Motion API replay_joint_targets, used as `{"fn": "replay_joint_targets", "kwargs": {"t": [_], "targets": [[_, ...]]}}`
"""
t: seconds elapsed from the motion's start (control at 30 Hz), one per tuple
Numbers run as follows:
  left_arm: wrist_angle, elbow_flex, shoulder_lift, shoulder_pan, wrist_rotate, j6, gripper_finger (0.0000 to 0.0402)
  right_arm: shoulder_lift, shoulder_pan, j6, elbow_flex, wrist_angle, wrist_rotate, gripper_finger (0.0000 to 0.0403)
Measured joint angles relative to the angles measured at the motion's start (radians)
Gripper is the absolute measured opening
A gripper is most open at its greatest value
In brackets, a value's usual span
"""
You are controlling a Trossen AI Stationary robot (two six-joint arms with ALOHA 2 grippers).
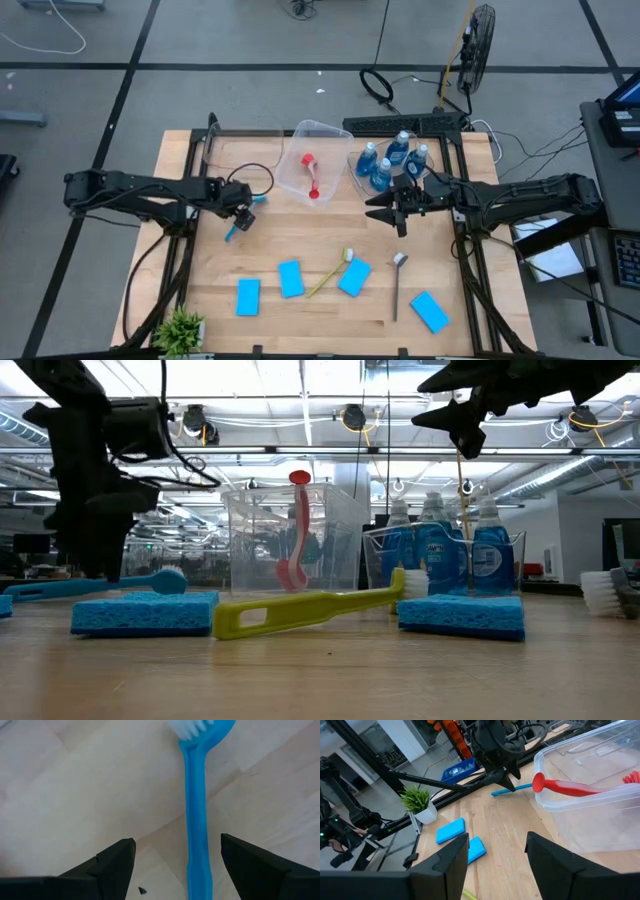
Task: Pick & Place Kitchen Sink Supplies
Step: Put the blue dish brush into the transparent container
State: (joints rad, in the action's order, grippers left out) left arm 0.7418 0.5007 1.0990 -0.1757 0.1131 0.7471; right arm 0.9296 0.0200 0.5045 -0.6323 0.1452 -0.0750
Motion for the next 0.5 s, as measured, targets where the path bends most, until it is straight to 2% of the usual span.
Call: {"fn": "replay_joint_targets", "kwargs": {"t": [0.27, 0.5], "targets": [[-0.026, 0.0, 0.113, 0.0, 0.0, -0.004, 0.0294, 0.0, 0.0, 0.0, 0.0, 0.0, 0.003, 0.0185], [-0.057, 0.005, 0.189, 0.0, -0.043, 0.009, 0.0294, 0.0, 0.0, 0.0, 0.0, 0.0, 0.003, 0.0185]]}}
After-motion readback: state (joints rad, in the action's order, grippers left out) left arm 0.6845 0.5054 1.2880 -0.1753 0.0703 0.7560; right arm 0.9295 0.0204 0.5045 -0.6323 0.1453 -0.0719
